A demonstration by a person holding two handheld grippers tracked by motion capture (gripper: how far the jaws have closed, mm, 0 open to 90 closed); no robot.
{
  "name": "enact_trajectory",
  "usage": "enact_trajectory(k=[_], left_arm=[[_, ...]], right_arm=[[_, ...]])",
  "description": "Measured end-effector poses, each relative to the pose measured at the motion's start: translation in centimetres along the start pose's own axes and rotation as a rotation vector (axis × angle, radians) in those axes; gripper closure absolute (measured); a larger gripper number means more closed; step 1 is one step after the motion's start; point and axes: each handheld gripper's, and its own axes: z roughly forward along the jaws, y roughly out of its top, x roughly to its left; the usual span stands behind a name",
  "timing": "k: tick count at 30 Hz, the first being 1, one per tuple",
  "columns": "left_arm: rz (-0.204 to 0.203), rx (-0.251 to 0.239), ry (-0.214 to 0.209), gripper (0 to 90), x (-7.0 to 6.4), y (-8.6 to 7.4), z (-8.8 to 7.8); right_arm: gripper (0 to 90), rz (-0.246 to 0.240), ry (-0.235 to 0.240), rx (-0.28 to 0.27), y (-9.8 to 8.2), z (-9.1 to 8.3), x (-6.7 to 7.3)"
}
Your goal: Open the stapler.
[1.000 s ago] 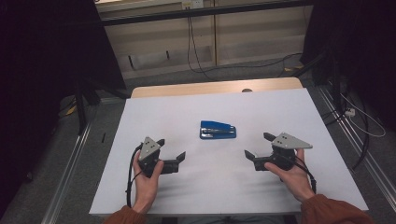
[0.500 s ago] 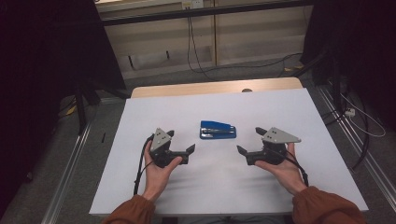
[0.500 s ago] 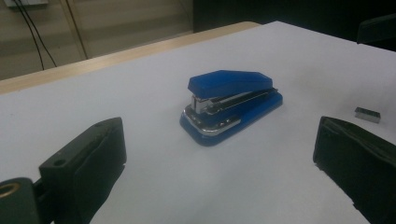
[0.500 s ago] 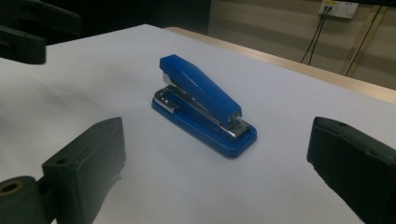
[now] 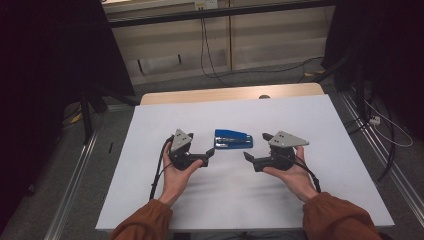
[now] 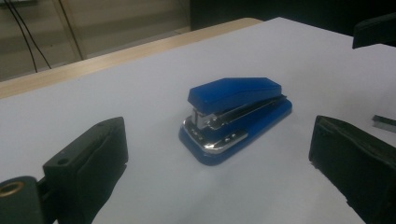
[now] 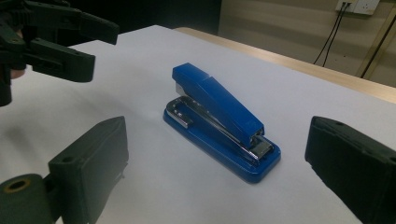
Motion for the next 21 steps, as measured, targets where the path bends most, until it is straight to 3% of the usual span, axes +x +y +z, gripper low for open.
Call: enact_trajectory(k=[2, 5, 10, 17, 21], left_arm=[[0.023, -0.004, 0.023, 4.6, 0.2, 0.2, 0.5], [0.029, -0.012, 0.018, 4.9, 0.5, 0.5, 1.4], [0.031, 0.031, 0.024, 6.4, 0.9, 0.5, 2.8], [0.011, 0.084, 0.001, 4.4, 1.0, 0.1, 2.8], [0.010, 0.099, 0.045, 3.7, 1.0, 0.0, 2.8]], right_arm=[[7.0, -0.003, 0.000, 0.000, 0.1, 0.1, 0.0], [8.0, 0.000, -0.001, -0.008, 0.2, 0.5, 0.1], [10.0, 0.002, 0.009, -0.004, 0.2, 1.2, 0.2], [22.2, -0.005, 0.036, 0.011, 0.1, 1.7, 0.4], [25.7, -0.015, 0.048, 0.037, 0.3, 2.3, 0.5]])
